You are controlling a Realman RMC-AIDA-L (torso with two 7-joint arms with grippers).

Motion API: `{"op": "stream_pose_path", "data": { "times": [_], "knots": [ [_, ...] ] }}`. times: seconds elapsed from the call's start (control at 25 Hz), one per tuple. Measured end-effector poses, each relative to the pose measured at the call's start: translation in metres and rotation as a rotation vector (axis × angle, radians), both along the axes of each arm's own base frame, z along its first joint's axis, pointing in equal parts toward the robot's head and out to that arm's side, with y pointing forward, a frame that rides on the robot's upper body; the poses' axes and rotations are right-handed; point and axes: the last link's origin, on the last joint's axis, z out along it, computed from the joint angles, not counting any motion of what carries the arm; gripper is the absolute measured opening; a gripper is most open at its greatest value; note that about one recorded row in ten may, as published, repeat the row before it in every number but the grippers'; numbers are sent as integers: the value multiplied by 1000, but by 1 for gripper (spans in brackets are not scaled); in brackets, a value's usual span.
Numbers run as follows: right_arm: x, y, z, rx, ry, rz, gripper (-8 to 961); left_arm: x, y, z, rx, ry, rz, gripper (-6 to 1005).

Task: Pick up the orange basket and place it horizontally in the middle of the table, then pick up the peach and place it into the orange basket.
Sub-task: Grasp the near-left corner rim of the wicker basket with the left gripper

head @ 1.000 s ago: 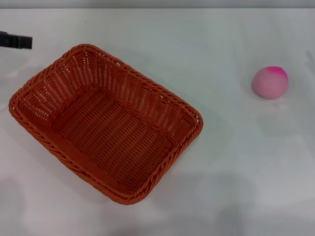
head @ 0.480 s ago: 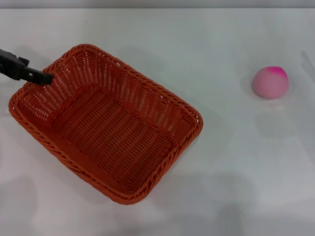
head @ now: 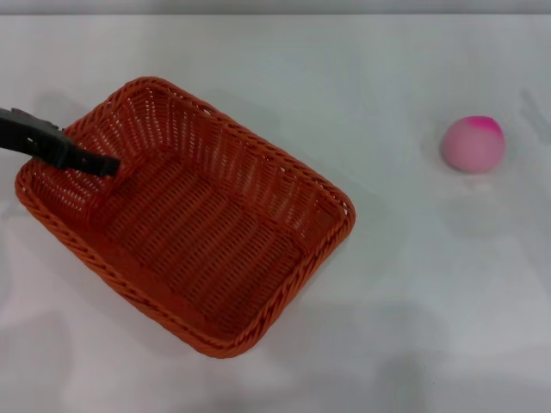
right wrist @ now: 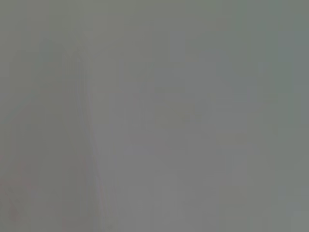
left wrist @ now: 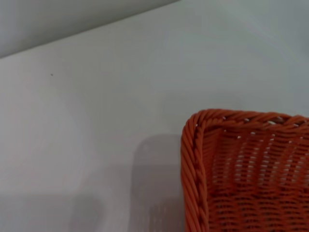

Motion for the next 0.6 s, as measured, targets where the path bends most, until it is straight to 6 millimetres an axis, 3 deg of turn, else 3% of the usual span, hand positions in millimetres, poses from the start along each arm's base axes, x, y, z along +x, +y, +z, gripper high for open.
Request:
{"op": "stream_pose_path", "data": {
  "times": [0.6],
  "knots": [
    [-2,1,-5,-12,19,5,856,-9,3,-6,10,24,-5,885]
  ]
}}
